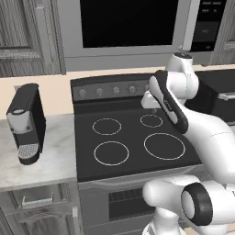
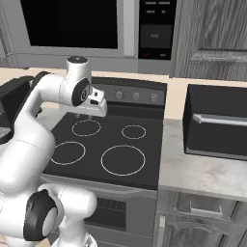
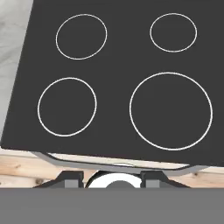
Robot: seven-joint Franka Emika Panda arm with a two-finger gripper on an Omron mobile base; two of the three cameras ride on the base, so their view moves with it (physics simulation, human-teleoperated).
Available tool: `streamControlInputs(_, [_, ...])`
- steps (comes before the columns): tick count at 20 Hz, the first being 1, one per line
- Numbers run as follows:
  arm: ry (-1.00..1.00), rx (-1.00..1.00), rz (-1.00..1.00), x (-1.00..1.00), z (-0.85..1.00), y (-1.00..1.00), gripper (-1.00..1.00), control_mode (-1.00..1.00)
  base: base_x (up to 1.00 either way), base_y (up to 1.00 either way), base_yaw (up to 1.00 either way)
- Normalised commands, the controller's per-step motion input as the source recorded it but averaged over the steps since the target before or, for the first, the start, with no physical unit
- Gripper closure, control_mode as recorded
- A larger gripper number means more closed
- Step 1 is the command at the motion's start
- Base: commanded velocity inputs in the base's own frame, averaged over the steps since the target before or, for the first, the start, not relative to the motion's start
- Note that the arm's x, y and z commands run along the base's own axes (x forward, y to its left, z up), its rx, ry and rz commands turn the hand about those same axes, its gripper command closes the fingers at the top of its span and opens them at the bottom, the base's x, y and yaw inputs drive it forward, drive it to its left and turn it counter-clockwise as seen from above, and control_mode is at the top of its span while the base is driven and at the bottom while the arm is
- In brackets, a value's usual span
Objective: Navigate to the dishwasher.
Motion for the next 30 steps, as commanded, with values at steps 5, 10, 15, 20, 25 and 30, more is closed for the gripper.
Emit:
streamControlInputs(5, [-0.02, 0.0, 0.0, -0.74, 0.0, -0.05, -1.0, -1.0, 0.0, 0.0, 0.0])
streamControlInputs(10, [-0.15, -0.01, 0.0, -1.0, 0.0, 0.0, -1.0, -1.0, 0.0, 0.0, 0.0])
streamControlInputs(15, [-0.19, -0.01, 0.0, -1.0, 0.0, 0.0, -1.0, -1.0, 0.0, 0.0, 0.0])
streamControlInputs(20, [-0.25, 0.0, 0.0, -0.97, 0.0, 0.0, -1.0, -1.0, 0.0, 0.0, 0.0])
streamControlInputs(25, [-0.1, 0.0, 0.0, -0.34, 0.0, 0.0, -1.0, 1.0, -0.3, -0.48, -0.04])
streamControlInputs(30, [0.0, 0.0, 0.0, 0.0, 0.0, 0.0, -1.0, 1.0, -0.24, -0.88, -0.27])
